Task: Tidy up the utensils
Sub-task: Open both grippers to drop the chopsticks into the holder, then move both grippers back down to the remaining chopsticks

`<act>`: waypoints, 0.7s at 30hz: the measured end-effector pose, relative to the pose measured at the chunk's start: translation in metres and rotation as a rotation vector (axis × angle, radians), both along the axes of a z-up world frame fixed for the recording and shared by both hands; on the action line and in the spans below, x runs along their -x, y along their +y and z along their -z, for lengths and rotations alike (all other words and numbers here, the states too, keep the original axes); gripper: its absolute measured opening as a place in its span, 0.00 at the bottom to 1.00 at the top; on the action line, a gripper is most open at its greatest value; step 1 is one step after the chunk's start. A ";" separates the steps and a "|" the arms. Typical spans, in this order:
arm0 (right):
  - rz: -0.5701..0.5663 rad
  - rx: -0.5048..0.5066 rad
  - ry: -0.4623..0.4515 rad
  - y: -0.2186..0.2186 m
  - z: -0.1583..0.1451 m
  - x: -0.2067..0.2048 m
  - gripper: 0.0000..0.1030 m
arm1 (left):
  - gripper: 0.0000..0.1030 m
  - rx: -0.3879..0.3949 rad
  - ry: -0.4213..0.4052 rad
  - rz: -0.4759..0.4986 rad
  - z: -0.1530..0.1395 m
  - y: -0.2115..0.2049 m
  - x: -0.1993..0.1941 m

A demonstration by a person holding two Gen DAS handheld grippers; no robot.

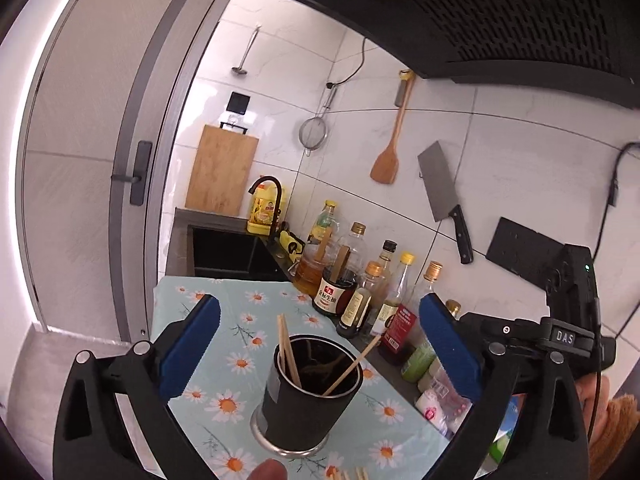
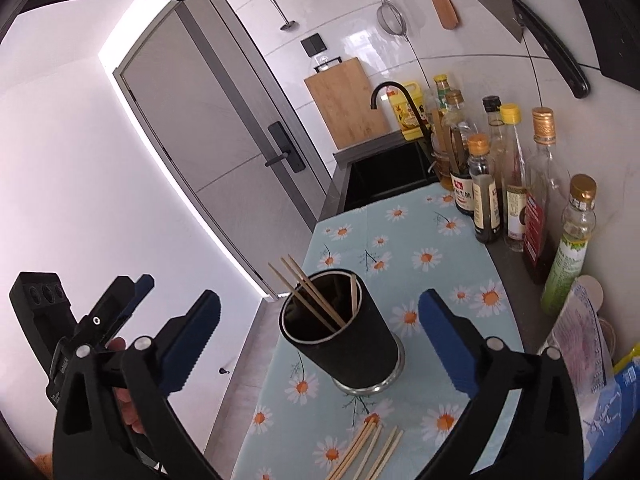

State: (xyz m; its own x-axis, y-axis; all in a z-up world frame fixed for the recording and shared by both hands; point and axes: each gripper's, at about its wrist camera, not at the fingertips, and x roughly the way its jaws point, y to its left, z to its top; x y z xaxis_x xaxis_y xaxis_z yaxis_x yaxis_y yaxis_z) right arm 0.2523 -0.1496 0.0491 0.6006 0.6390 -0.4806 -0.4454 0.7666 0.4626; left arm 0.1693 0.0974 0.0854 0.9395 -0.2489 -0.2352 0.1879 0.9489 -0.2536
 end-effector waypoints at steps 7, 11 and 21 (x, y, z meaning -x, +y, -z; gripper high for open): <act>0.034 0.109 0.166 0.001 0.023 0.020 0.95 | 0.94 -0.071 0.083 0.042 0.002 0.005 0.016; 0.047 0.185 0.284 0.007 0.050 0.029 0.95 | 0.94 -0.098 0.198 0.087 0.021 0.004 0.015; 0.031 0.315 0.638 0.026 0.136 0.034 0.50 | 0.94 -0.123 0.573 0.203 0.096 -0.002 0.007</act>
State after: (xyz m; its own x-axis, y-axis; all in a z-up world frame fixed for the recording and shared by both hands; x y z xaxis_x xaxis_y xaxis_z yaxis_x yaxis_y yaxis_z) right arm 0.2179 -0.1233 -0.0873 0.1563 0.3988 -0.9036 -0.1377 0.9147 0.3799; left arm 0.1620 0.0952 -0.0103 0.5922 -0.3485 -0.7265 0.2340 0.9371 -0.2588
